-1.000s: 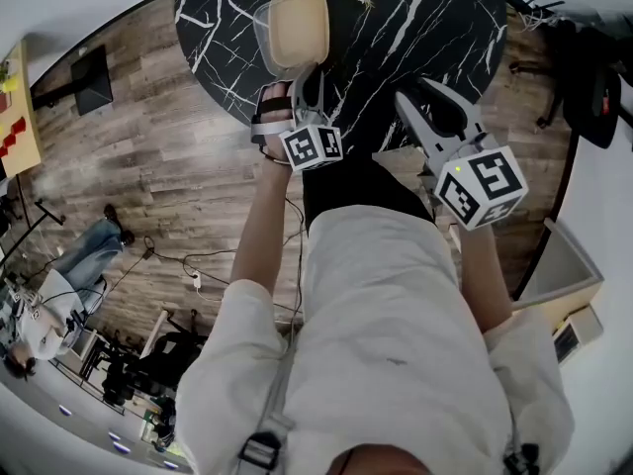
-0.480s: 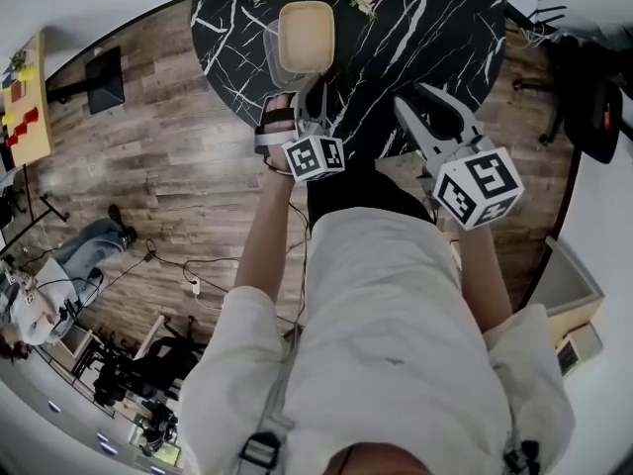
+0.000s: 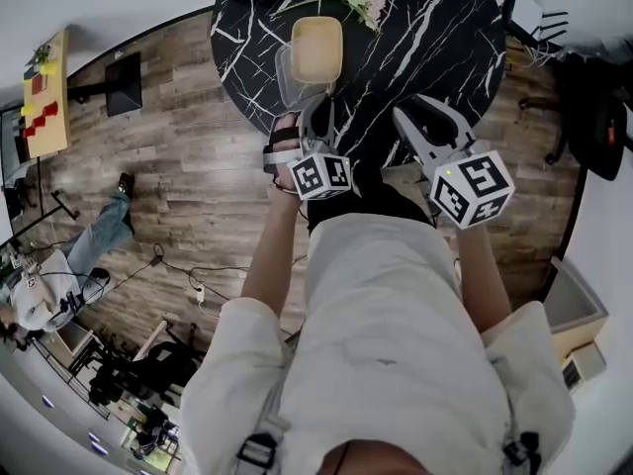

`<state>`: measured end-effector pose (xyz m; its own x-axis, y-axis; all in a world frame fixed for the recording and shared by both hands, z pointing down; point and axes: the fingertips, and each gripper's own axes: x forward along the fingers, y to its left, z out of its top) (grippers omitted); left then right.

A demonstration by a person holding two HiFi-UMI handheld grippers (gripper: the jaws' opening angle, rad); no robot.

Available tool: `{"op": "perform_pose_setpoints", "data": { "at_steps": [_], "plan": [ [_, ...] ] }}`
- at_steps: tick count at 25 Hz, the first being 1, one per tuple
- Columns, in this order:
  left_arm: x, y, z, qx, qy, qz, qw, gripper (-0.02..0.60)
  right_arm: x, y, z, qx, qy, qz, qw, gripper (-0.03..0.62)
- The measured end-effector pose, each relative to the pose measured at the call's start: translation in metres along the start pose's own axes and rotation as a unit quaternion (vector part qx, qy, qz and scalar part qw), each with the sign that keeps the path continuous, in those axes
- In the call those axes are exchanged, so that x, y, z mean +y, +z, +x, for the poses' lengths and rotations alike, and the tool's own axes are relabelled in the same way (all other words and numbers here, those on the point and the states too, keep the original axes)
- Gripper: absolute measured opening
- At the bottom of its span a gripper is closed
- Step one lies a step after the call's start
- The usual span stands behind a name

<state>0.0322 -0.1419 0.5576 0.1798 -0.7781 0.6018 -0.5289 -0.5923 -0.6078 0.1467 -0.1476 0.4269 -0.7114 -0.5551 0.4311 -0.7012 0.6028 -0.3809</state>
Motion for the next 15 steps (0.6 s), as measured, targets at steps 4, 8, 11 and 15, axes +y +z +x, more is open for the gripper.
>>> {"op": "perform_pose_setpoints", "data": {
  "at_steps": [4, 8, 11, 15],
  "plan": [
    [0.007, 0.012, -0.013, -0.012, -0.003, -0.023, 0.9997, 0.038, 0.002, -0.001, 0.001, -0.003, 0.003, 0.002, 1.0, 0.13],
    [0.018, 0.019, -0.022, -0.022, -0.005, -0.05, 0.9985, 0.038, 0.005, -0.001, 0.004, -0.006, 0.003, 0.001, 1.0, 0.129],
    [0.026, 0.023, -0.03, -0.032, -0.008, -0.078, 0.9964, 0.038, 0.01, 0.002, 0.005, -0.009, 0.001, 0.001, 1.0, 0.127],
    [0.039, 0.029, -0.042, -0.047, -0.017, -0.1, 0.9938, 0.038, 0.018, 0.005, 0.01, -0.018, -0.007, 0.003, 1.0, 0.126]
  ]
}}
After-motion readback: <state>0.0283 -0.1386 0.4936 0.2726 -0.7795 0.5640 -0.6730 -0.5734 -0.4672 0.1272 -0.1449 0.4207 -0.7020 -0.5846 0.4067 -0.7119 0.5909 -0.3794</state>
